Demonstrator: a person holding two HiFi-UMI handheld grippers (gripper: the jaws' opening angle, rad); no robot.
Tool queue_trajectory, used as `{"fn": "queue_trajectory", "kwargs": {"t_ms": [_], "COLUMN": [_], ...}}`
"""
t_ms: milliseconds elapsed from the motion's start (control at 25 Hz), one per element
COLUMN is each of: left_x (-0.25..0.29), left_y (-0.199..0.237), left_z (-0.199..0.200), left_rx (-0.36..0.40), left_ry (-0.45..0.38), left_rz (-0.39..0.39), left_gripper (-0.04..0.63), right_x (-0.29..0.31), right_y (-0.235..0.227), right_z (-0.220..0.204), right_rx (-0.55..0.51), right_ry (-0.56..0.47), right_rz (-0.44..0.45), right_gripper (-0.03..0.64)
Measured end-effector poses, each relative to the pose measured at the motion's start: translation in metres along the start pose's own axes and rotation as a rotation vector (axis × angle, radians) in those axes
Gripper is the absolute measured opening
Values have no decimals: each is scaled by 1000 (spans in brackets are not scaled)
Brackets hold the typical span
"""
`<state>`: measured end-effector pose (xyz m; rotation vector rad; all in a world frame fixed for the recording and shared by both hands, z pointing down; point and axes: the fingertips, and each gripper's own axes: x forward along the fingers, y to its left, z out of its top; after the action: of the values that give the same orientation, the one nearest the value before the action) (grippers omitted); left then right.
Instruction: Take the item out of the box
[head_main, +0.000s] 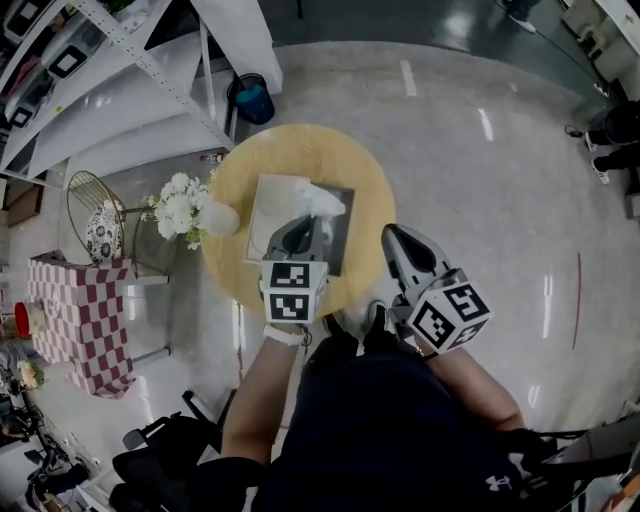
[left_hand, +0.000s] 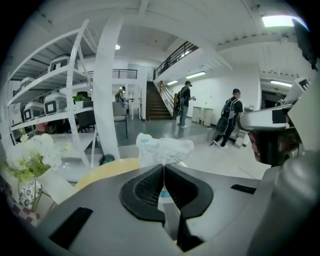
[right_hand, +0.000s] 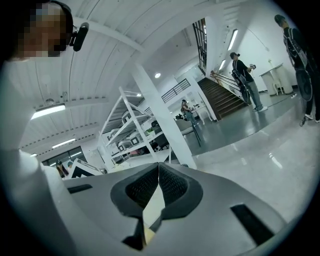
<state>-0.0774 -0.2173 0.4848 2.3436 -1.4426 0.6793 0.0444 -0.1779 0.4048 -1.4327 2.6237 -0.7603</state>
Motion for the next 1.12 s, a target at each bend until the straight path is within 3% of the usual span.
{"fn": "queue_trajectory", "kwargs": {"t_ms": [640,1120], "left_x": [-83,-133], "left_y": [-4,-19], "left_z": [98,140], "left_rx": [-54,-6], "left_ry": [-302,-474], "left_rz": [-41,-55], "left_gripper": [23,23], "right_x": [15,2], "right_y": [34,66], "right_z": [48,88], "right_rx": [-101,-243], "right_ry": [-77,-225], "right_rz": [61,94], "right_gripper": [12,12]}}
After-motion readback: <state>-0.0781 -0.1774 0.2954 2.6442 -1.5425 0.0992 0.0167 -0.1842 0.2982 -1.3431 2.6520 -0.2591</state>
